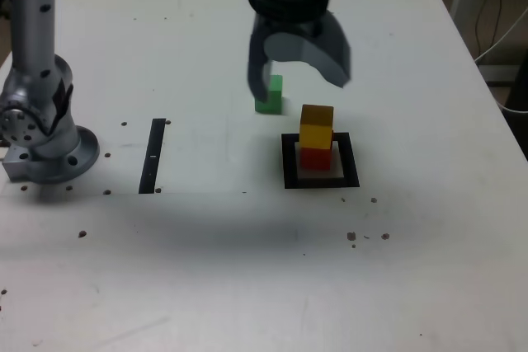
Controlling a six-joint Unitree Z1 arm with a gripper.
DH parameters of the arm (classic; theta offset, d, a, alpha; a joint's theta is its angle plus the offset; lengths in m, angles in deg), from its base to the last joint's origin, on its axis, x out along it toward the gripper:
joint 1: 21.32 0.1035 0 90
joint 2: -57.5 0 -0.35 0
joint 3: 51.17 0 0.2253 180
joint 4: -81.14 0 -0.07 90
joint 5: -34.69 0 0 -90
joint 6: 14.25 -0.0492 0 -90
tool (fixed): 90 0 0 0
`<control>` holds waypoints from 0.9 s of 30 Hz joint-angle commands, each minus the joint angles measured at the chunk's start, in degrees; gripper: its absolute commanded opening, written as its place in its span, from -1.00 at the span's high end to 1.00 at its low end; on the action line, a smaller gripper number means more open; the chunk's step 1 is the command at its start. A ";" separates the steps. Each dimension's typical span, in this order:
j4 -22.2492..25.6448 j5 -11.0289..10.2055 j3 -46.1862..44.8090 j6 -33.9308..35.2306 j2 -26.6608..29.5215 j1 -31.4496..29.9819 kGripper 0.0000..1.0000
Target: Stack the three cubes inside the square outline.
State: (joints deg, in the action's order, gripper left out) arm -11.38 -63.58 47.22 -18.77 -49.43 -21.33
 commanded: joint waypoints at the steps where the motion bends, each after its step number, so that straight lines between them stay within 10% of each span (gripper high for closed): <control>1: 0.21 -0.51 -1.25 -0.90 1.24 2.05 -1.00; 27: -11.05 -4.59 -10.60 -5.14 -5.76 12.18 -0.94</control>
State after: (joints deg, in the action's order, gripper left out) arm -22.31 -67.98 36.70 -23.73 -54.87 -9.39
